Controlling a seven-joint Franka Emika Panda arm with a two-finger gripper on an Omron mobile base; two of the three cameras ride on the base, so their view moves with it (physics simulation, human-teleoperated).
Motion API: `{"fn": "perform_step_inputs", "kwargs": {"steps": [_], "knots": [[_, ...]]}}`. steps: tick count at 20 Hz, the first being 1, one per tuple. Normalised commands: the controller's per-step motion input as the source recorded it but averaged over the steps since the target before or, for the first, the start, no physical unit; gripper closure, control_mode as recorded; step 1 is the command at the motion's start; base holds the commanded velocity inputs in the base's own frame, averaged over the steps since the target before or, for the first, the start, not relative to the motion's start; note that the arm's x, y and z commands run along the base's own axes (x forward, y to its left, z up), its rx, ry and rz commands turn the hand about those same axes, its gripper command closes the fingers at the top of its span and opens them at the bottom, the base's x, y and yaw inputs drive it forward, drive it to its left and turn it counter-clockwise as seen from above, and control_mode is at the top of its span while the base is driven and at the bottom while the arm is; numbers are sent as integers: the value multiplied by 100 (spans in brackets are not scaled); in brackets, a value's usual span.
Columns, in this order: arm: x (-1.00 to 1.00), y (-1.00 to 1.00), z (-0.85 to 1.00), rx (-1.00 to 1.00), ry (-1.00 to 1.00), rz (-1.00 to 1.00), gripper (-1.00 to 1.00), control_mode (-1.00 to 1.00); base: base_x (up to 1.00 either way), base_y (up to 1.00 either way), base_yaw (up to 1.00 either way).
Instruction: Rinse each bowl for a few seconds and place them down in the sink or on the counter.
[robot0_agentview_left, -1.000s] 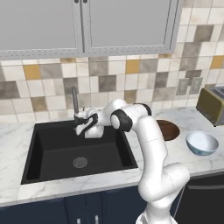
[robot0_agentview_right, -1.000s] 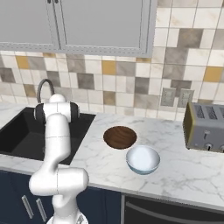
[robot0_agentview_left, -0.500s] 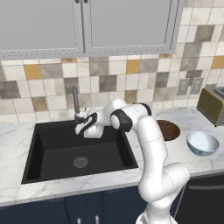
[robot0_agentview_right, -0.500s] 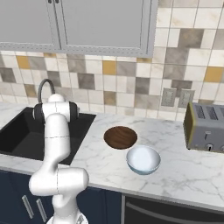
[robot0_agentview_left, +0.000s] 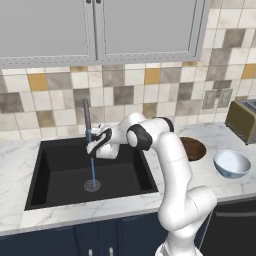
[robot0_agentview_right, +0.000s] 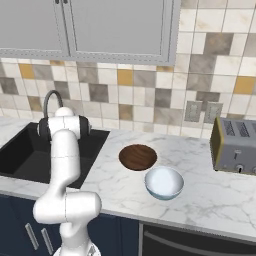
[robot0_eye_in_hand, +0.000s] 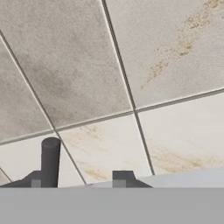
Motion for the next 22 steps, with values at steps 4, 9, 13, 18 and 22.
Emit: {"fn": "perform_step_inputs", "kwargs": {"steps": [4, 9, 13, 18, 22], "knots": [[-28, -47, 4, 13, 0, -1, 100, -100, 0, 0, 0], [-17, -12, 44, 9, 0, 4, 100, -100, 0, 0, 0], [-5, 2, 41, 6, 0, 5, 100, -100, 0, 0, 0], [-7, -7, 49, 4, 0, 2, -100, -100, 0, 0, 0], [-13, -31, 38, 5, 0, 0, -100, -100, 0, 0, 0]]}}
